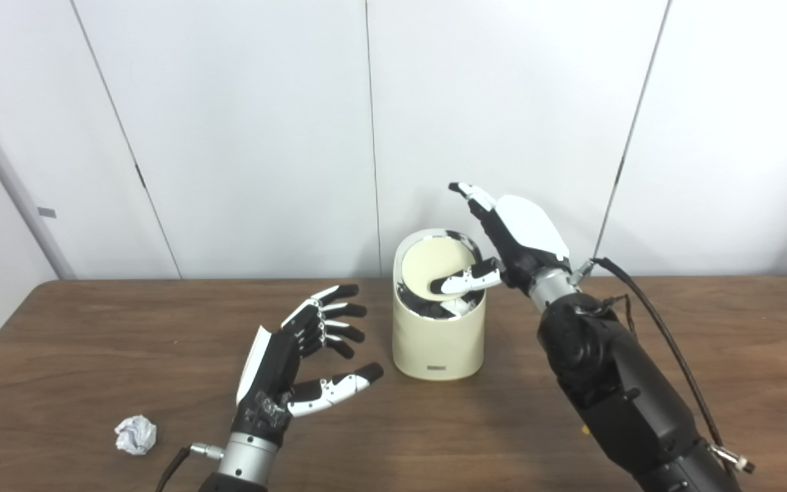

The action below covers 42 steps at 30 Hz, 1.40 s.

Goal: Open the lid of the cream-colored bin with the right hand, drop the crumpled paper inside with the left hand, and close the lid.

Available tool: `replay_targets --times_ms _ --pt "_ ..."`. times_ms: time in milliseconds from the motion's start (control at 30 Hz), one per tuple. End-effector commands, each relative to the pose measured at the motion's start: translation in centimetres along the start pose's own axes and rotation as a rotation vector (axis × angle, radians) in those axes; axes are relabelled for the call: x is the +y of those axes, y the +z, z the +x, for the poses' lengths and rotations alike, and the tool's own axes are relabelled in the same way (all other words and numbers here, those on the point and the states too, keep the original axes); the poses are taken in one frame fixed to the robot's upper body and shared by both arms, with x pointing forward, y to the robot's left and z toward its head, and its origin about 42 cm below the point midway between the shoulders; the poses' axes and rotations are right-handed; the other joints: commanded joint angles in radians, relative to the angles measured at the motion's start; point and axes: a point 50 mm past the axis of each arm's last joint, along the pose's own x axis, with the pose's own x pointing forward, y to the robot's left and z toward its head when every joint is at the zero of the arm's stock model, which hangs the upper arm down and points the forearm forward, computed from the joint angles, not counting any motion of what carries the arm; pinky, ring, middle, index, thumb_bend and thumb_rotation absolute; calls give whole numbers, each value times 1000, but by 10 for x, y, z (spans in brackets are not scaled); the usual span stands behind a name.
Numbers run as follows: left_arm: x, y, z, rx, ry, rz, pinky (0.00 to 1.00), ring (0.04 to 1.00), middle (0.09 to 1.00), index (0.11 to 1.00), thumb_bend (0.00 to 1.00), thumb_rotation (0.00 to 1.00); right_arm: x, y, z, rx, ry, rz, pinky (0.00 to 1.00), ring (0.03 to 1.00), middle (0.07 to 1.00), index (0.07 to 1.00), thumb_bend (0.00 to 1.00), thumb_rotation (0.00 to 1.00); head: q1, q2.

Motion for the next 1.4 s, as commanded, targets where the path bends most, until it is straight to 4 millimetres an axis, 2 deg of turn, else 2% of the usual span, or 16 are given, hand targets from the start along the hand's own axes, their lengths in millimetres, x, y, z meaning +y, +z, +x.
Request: replay_targets --times_ms 0,133,200,267,300,367,400,533,700,833,933,1067,1200,1367 --pt "2 16 12 -77 10 8 502 602 719 807 700 80 -7 -11 3 67 -9 -112 709 854 936 912 895 154 0 0" --pt "2 16 13 -77 12 7 507 603 720 807 699 79 -14 -10 1 71 -40 -100 676 841 926 895 890 170 -1 0" --pt "2 16 13 -80 10 5 511 606 720 807 698 78 -20 -12 -1 70 -83 39 668 837 912 880 850 197 2 0" --pt "2 16 13 -81 8 3 510 606 720 807 697 77 -25 -14 -4 70 -133 172 625 796 882 872 766 290 1 -2" --pt "3 16 14 -80 7 0 509 606 720 807 697 76 -29 -15 -5 66 -163 251 619 789 876 870 756 304 0 -1" --pt "3 16 14 -81 4 -1 501 601 720 807 696 72 -35 -18 -8 53 -208 395 598 783 871 878 717 409 -1 -1" --pt "3 16 14 -82 4 3 500 600 719 807 696 74 -37 -19 -11 45 -226 449 598 786 872 881 710 430 -2 -2" --pt "3 16 14 -78 6 8 507 602 718 806 699 80 -42 -27 -25 28 -259 512 598 787 868 882 703 511 -1 -2" --pt "3 17 15 -78 6 0 503 602 716 803 698 63 -37 -41 -48 29 -266 562 627 790 862 872 713 602 -1 -2" --pt "3 17 16 -80 6 0 506 605 717 804 697 66 -25 -58 -72 51 -267 615 641 798 878 875 716 586 0 -2" --pt "3 17 16 -82 6 -3 508 606 716 803 701 65 -13 -73 -90 52 -254 634 645 839 932 881 749 526 0 -2" --pt "3 17 16 -86 7 7 507 605 715 804 703 77 2 -85 -115 69 -208 651 683 828 897 898 793 526 0 -2" --pt "3 18 15 -78 7 5 515 613 720 804 700 74 14 -93 -138 73 -158 675 699 832 901 917 824 518 70 -2" --pt "-1 18 14 -75 10 16 513 621 724 798 691 61 21 -99 -154 67 -126 704 725 848 921 939 806 409 172 -10"
